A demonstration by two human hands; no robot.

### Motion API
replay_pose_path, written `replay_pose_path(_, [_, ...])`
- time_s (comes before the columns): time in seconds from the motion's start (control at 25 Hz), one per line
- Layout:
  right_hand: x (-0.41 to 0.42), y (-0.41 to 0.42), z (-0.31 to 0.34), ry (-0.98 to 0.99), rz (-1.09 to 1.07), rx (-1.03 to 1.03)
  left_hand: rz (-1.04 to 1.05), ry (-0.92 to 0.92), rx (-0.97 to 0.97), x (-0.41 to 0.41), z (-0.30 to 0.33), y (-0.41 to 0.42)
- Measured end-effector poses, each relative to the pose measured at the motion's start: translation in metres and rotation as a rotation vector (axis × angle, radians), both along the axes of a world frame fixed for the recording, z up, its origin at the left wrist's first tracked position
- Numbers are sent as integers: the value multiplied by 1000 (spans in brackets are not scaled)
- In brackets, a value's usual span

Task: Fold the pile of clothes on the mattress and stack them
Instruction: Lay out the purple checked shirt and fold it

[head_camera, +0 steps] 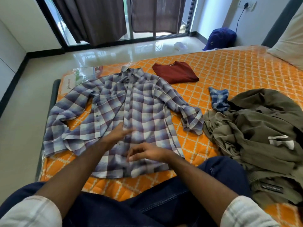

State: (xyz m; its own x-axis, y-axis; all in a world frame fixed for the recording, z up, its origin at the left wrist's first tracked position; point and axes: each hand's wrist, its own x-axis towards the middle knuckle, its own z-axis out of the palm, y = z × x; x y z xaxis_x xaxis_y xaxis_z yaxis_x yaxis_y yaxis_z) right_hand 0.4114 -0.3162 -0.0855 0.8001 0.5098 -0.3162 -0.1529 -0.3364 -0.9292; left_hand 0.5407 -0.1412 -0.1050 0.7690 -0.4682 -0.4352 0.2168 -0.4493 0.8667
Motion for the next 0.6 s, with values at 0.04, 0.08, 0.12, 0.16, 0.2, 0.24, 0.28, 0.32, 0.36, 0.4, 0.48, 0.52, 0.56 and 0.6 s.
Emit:
replay_pose_path(0.04, [-1, -3, -6, -2, -10, 30, -26, -104, 124, -3, -9, 2])
replay_pose_path(0.08, [-2, -12, -14, -26, -92, 54, -8, -152, 183, -5, -17, 2])
replay_pose_path(0.12, [-5, -25, -16, -77, -217, 61, 37, -151, 199, -6, -23, 7])
replay_pose_path(0.16, [-6, -42, -25, -147, -378, -24, 65, -127, 190, -6, -28, 12])
replay_pose_path(0.2, [-8, -62, -33, -219, -516, -162, 79, -100, 170, -3, -32, 18])
replay_pose_path(0.24, [-12, -79, -40, -281, -605, -360, 74, -99, 158, 0, -36, 23])
replay_pose_path(0.28, [-16, -93, -46, -293, -633, -548, 65, -128, 161, 3, -38, 27])
replay_pose_path(0.32, [-20, -104, -51, -256, -619, -683, 73, -175, 173, 4, -38, 28])
replay_pose_path(0.36, [-24, -111, -53, -186, -589, -742, 100, -212, 183, 4, -38, 27])
replay_pose_path(0.4, [-26, -114, -53, -120, -550, -757, 119, -230, 182, 4, -38, 25])
replay_pose_path(0.48, [-27, -111, -51, -31, -460, -763, 124, -207, 171, 2, -38, 21])
replay_pose_path(0.52, [-27, -109, -50, -15, -435, -778, 110, -181, 161, 1, -37, 21])
replay_pose_path(0.56, [-27, -106, -49, -9, -436, -803, 90, -162, 158, 1, -37, 21])
replay_pose_path(0.6, [-27, -103, -47, 1, -439, -836, 76, -158, 162, 0, -39, 22])
